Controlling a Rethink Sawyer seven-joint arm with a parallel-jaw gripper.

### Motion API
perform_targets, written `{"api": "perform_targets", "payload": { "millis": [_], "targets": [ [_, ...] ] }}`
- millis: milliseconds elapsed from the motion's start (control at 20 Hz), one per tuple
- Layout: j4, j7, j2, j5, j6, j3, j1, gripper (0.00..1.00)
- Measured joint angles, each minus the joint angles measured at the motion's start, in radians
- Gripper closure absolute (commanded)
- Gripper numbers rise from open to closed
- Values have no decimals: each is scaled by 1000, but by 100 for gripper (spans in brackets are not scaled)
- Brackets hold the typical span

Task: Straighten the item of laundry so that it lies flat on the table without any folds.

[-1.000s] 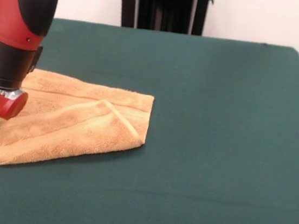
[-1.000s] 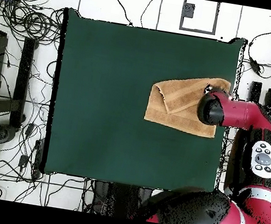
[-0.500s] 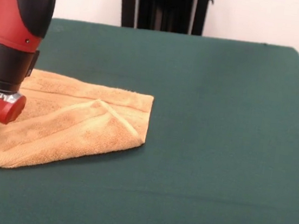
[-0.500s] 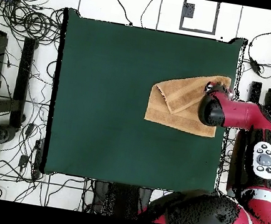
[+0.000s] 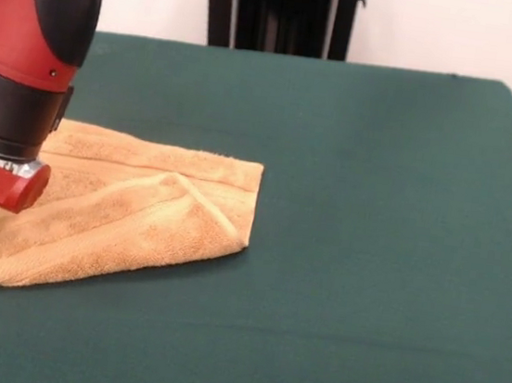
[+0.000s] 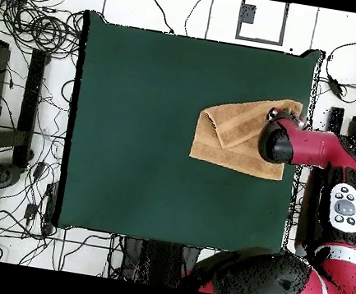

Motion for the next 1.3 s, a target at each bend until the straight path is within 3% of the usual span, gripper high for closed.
{"api": "perform_targets", "payload": {
  "millis": [500, 900, 1300],
  "targets": [
    [-15, 0, -14, 79, 86, -29, 71, 100],
    [-29, 0, -23, 146, 130, -105, 176, 100],
    [-38, 0, -23, 208, 142, -162, 225, 100]
  ]
}}
